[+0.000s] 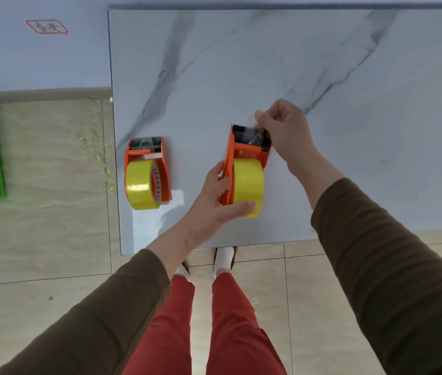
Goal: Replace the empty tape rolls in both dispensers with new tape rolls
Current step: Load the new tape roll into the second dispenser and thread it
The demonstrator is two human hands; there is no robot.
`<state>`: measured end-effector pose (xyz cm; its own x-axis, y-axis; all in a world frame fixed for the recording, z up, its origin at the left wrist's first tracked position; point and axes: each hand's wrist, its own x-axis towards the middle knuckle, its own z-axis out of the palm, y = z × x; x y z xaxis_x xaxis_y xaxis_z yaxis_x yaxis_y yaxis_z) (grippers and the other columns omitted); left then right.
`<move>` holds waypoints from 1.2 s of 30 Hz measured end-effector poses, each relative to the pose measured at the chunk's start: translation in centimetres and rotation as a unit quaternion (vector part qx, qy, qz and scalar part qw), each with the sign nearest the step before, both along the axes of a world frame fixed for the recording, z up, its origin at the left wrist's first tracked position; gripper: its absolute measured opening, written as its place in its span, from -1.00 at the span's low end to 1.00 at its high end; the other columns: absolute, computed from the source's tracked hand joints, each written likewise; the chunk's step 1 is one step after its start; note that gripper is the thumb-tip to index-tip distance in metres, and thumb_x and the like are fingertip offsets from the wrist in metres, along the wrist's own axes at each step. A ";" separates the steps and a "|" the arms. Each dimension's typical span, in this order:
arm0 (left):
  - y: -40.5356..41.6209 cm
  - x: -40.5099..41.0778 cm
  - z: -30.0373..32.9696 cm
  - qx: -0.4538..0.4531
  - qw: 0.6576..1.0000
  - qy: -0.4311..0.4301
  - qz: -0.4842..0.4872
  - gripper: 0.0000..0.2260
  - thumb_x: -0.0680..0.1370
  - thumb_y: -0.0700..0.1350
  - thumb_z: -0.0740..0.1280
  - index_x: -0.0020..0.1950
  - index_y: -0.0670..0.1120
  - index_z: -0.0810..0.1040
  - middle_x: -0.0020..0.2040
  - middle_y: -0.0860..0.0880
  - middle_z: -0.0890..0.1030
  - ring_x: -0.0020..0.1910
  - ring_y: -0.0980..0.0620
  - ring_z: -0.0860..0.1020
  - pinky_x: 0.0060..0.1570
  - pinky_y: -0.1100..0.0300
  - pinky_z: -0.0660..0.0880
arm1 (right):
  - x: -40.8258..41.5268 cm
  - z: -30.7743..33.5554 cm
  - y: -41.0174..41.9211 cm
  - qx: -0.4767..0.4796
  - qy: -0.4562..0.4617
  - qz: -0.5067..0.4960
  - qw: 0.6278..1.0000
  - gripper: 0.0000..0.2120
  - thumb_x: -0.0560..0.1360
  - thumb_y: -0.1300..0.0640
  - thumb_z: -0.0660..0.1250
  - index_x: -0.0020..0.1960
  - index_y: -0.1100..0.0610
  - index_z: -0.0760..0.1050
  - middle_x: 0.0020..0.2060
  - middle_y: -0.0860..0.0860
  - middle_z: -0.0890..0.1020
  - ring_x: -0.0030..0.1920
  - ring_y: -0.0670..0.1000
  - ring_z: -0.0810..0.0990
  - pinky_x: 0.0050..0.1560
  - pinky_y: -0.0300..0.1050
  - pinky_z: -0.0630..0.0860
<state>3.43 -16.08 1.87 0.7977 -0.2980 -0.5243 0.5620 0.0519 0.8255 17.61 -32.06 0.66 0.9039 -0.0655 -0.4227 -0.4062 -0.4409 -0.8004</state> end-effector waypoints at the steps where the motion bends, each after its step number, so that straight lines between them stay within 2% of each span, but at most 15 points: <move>1: -0.2 0.0 0.4 -0.010 1.000 -0.001 -0.003 -0.60 0.36 0.14 0.50 0.10 0.57 0.59 0.64 0.07 0.20 0.52 -0.04 0.44 0.37 -0.05 0.60 | 0.4 -0.1 0.0 0.013 0.019 -0.011 1.000 -0.70 0.55 0.09 0.41 -0.29 0.02 0.38 -0.36 -0.04 0.59 -0.33 -0.06 0.54 -0.18 -0.08 0.49; 4: -0.2 0.1 1.6 -0.032 0.999 -0.002 0.013 -0.58 0.36 0.15 0.46 0.05 0.67 0.54 0.64 -0.08 0.30 0.52 -0.12 0.47 0.41 -0.04 0.57 | 1.2 -0.4 0.0 0.068 0.113 -0.038 0.991 -0.72 0.54 0.21 0.40 -0.28 0.05 0.39 -0.40 -0.05 0.54 -0.43 -0.12 0.54 -0.28 -0.15 0.53; 7: 0.0 0.4 2.2 -0.029 0.999 0.002 0.042 -0.66 0.35 0.14 0.45 0.04 0.54 0.63 0.67 -0.12 0.30 0.53 -0.15 0.47 0.46 -0.11 0.53 | 1.5 -0.8 -0.1 0.158 0.217 -0.081 0.960 -0.84 0.49 0.33 0.34 -0.19 0.11 0.50 -0.29 0.05 0.56 -0.31 -0.01 0.55 -0.16 -0.09 0.55; 9: 0.3 0.3 2.0 -0.025 0.997 0.004 0.069 -0.48 0.34 0.15 0.44 0.30 0.40 0.55 0.66 -0.13 0.34 0.52 -0.15 0.49 0.46 -0.09 0.53 | 1.4 -0.9 -0.5 0.260 0.286 -0.126 0.914 -0.85 0.51 0.37 0.30 -0.02 0.17 0.54 -0.13 0.13 0.64 -0.19 0.08 0.64 -0.01 -0.03 0.59; 11: 0.6 0.3 1.5 -0.005 0.997 0.003 0.075 -0.15 0.34 0.17 0.44 0.63 0.13 0.32 0.62 -0.13 0.40 0.52 -0.12 0.50 0.47 -0.06 0.52 | 1.1 -1.4 -0.8 0.346 0.324 -0.172 0.864 -0.77 0.53 0.40 0.22 0.04 0.14 0.54 -0.12 0.16 0.70 -0.19 0.14 0.72 -0.05 0.00 0.67; 14: 0.9 0.6 1.0 0.016 0.996 -0.002 0.089 -0.04 0.36 0.19 0.42 0.71 -0.09 0.21 0.48 -0.19 0.56 0.40 -0.06 0.58 0.39 0.10 0.56 | 0.5 -2.5 -0.6 0.435 0.342 -0.205 0.807 -0.77 0.49 0.35 0.25 -0.14 0.05 0.55 -0.17 0.08 0.70 -0.17 0.11 0.71 0.22 0.02 0.60; 16: 1.1 0.7 0.9 0.015 0.994 -0.002 0.106 -0.12 0.40 0.18 0.41 0.64 -0.20 0.34 0.35 -0.19 0.65 0.27 0.04 0.63 0.25 0.23 0.57 | -0.2 -2.9 0.0 0.457 0.341 -0.183 0.801 -0.87 0.45 0.25 0.34 -0.10 0.04 0.59 -0.11 0.05 0.69 -0.05 0.10 0.67 0.38 0.06 0.49; 18: 1.2 0.6 0.5 0.003 0.991 0.002 0.136 -0.28 0.46 0.15 0.39 0.52 -0.24 0.48 0.17 -0.04 0.73 0.17 0.11 0.67 0.16 0.29 0.57 | -1.2 -3.1 0.9 0.480 0.334 -0.135 0.800 -0.84 0.50 0.09 0.34 0.03 0.09 0.62 0.01 0.09 0.67 0.06 0.15 0.67 0.30 0.14 0.55; 20: 1.2 0.4 0.3 -0.012 0.987 0.008 0.158 -0.42 0.50 0.14 0.37 0.40 -0.21 0.57 0.06 0.08 0.75 0.12 0.15 0.68 0.15 0.27 0.58 | -2.1 -3.5 1.8 0.517 0.325 -0.125 0.782 -0.64 0.59 -0.10 0.25 0.18 0.15 0.60 0.10 0.15 0.67 0.12 0.21 0.67 0.20 0.17 0.58; 24: 1.1 0.2 0.6 -0.016 0.977 0.030 0.209 -0.57 0.53 0.16 0.36 0.29 -0.07 0.65 0.06 0.07 0.75 0.14 0.10 0.68 0.22 0.14 0.56 | -3.7 -4.0 3.5 0.550 0.307 -0.155 0.761 -0.31 0.64 -0.32 0.05 0.53 0.16 0.35 0.37 0.24 0.51 0.26 0.24 0.56 0.31 0.24 0.48; 26: 1.0 0.5 0.8 0.001 0.972 0.043 0.231 -0.55 0.57 0.15 0.34 0.35 -0.08 0.63 0.09 0.04 0.75 0.16 0.06 0.70 0.20 0.14 0.61 | -4.9 -4.2 4.4 0.551 0.309 -0.170 0.756 -0.28 0.63 -0.35 0.04 0.55 0.16 0.35 0.47 0.25 0.44 0.33 0.27 0.49 0.47 0.26 0.36; 28: 1.0 0.6 0.9 0.019 0.969 0.064 0.239 -0.51 0.58 0.16 0.32 0.41 -0.08 0.60 0.12 -0.01 0.75 0.16 -0.01 0.72 0.10 0.18 0.64 | -6.1 -4.3 5.2 0.538 0.320 -0.183 0.758 -0.30 0.63 -0.36 0.04 0.42 0.16 0.50 0.42 0.25 0.44 0.33 0.24 0.40 0.56 0.28 0.23; 30: 0.9 0.3 0.9 0.025 0.964 0.097 0.246 -0.50 0.56 0.20 0.34 0.41 -0.04 0.60 0.15 -0.05 0.74 0.17 -0.06 0.72 0.08 0.14 0.64 | -6.8 -4.7 5.8 0.513 0.336 -0.188 0.767 -0.34 0.64 -0.34 0.03 0.32 0.16 0.57 0.32 0.24 0.53 0.25 0.23 0.49 0.49 0.26 0.34; 32: 0.7 0.0 0.6 0.041 0.952 0.142 0.267 -0.51 0.59 0.23 0.36 0.45 0.02 0.56 0.23 -0.07 0.72 0.24 -0.07 0.69 0.14 0.14 0.61 | -7.3 -5.1 6.5 0.485 0.368 -0.176 0.774 -0.32 0.65 -0.33 0.02 0.42 0.16 0.51 0.23 0.23 0.62 0.17 0.22 0.62 0.28 0.20 0.51; 36: 1.0 0.2 -0.7 0.054 0.924 0.203 0.319 -0.55 0.64 0.20 0.35 0.46 0.03 0.54 0.24 -0.04 0.69 0.27 0.00 0.65 0.03 0.26 0.50 | -7.8 -6.2 8.1 0.427 0.405 -0.168 0.791 -0.30 0.65 -0.34 0.01 0.51 0.14 0.43 0.35 0.22 0.58 0.22 0.21 0.61 0.14 0.16 0.55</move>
